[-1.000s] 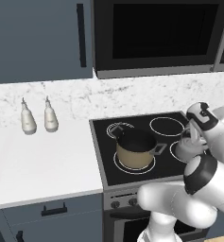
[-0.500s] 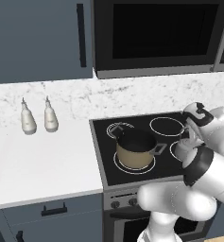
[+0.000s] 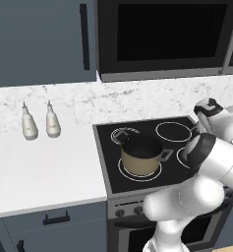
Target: Pick the kettle from the counter and place it on a stove burner. Then turn the burner on.
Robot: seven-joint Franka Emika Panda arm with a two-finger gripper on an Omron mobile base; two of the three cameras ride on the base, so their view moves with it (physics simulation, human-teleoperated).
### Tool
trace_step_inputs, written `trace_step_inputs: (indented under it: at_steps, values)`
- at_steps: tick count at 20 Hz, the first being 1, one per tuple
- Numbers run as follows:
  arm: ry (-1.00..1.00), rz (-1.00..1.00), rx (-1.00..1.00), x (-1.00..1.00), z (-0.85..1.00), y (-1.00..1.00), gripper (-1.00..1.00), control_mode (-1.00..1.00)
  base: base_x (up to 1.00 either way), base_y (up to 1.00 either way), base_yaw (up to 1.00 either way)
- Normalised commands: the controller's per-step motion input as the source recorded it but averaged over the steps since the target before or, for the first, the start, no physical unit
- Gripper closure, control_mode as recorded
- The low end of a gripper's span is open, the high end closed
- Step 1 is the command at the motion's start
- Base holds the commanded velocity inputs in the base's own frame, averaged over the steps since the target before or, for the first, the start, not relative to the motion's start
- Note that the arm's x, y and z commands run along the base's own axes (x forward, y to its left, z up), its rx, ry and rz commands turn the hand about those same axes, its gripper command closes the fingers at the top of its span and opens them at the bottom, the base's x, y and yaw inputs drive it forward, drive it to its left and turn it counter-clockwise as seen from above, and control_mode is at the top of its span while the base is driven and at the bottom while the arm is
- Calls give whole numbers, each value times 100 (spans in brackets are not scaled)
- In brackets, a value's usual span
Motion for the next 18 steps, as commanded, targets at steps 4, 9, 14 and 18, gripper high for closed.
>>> trace_step_inputs:
  at_steps: [4, 9, 14, 18]
  values:
    - [-8, 6, -2, -34, 0, 1, 100, -100, 0, 0, 0]
    - [-5, 0, -3, -2, 0, 11, 100, -100, 0, 0, 0]
    - [-10, 0, 0, 24, 0, 9, 100, -100, 0, 0, 0]
    - [-7, 0, -1, 5, -1, 2, 100, -100, 0, 0, 0]
